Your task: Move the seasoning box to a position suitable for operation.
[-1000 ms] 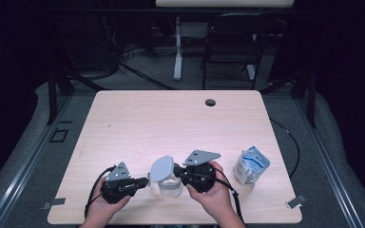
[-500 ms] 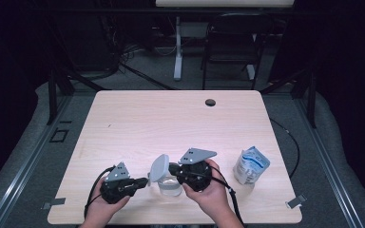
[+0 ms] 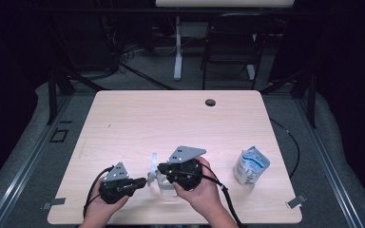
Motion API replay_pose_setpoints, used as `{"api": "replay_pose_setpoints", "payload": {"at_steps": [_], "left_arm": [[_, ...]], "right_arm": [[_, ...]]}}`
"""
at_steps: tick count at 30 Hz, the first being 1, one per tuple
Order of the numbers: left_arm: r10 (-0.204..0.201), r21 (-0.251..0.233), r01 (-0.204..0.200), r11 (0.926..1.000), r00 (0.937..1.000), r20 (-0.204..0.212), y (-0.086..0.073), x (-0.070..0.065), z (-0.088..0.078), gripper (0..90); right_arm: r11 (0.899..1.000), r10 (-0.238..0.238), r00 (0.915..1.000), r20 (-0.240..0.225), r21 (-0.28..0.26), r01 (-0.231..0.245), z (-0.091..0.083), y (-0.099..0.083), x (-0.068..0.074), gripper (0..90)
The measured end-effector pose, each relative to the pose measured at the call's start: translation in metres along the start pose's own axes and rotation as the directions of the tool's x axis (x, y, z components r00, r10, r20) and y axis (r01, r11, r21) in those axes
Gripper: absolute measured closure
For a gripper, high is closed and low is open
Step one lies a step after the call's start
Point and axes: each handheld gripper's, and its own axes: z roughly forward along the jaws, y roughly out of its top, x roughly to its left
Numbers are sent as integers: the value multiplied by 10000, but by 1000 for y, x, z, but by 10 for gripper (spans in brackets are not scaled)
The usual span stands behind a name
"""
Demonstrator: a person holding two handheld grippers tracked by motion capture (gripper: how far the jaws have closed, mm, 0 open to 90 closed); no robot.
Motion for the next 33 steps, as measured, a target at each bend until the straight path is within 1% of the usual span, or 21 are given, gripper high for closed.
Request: {"api": "replay_pose_setpoints", "payload": {"at_steps": [6, 9, 10, 14, 15, 16, 17, 18, 21, 22, 24, 26, 27, 28, 29, 31, 32, 33], "left_arm": [[-22, -14, 22, 10000, 10000, -21, -1, 1, -2, 849], [-27, -53, 27, 10000, 10000, -35, -1, 1, -3, 847], [-43, -51, 43, 10000, 10000, -31, -1, 1, -3, 847], [-77, -89, 77, 9999, 10000, -54, -1, 2, -4, 841], [-133, -70, 133, 9999, 9999, -70, -2, 3, -5, 837], [-133, -70, 133, 9999, 9999, -70, -2, 3, -5, 835], [-145, -67, 145, 9999, 9999, -68, -2, 3, -5, 834], [-172, -86, 171, 9998, 9998, -83, -2, 4, -6, 834], [-218, -184, 216, 9996, 9997, -123, -3, 5, -7, 825], [-225, -206, 222, 9995, 9996, -145, -3, 5, -7, 823], [-282, -195, 279, 9994, 9995, -154, -3, 6, -9, 819], [-295, -218, 292, 9993, 9994, -172, -3, 7, -10, 816], [-330, -219, 326, 9992, 9993, -152, -3, 8, -10, 815], [-307, -216, 303, 9993, 9994, -183, -3, 8, -11, 814], [-331, -247, 327, 9992, 9993, -193, -3, 8, -11, 814], [-366, -291, 359, 9989, 9991, -215, -3, 8, -12, 812], [-348, -308, 338, 9990, 9989, -306, -3, 8, -12, 812], [-341, -310, 332, 9990, 9989, -313, -3, 8, -12, 811]], "right_arm": [[10000, 4, 10000, -7, -40, -4, 2, 0, 1, 864], [10000, -84, 9999, 127, 0, 84, 1, -2, 1, 854], [9999, -106, 9997, 232, 53, 105, 0, -5, 0, 849], [10000, -33, 9996, 298, 69, 31, -2, -10, -2, 835], [10000, 37, 9994, 333, 40, -39, -6, -13, -4, 813], [10000, 37, 9994, 333, 40, -39, -6, -13, -4, 813], [10000, 70, 9989, 462, 32, -71, -10, -17, -6, 790], [10000, 70, 9989, 462, 32, -71, -10, -17, -6, 790], [9993, 372, 9971, 665, -16, -372, -16, -24, -10, 737], [9988, 484, 9961, 739, -6, -485, -18, -28, -12, 732], [9982, 587, 9952, 782, 40, -592, -21, -32, -15, 720], [9973, 736, 9938, 837, -21, -737, -26, -39, -17, 681], [9972, 749, 9930, 912, -50, -748, -27, -42, -18, 672], [9973, 729, 9909, 1128, -84, -724, -29, -45, -19, 657], [9965, 829, 9886, 1257, -218, -807, -30, -48, -20, 648], [9928, 1143, 9855, 1256, -507, -1087, -33, -55, -23, 637], [9909, 1266, 9839, 1260, -616, -1196, -33, -58, -24, 624], [9898, 1332, 9827, 1288, -675, -1253, -34, -61, -25, 605]]}}
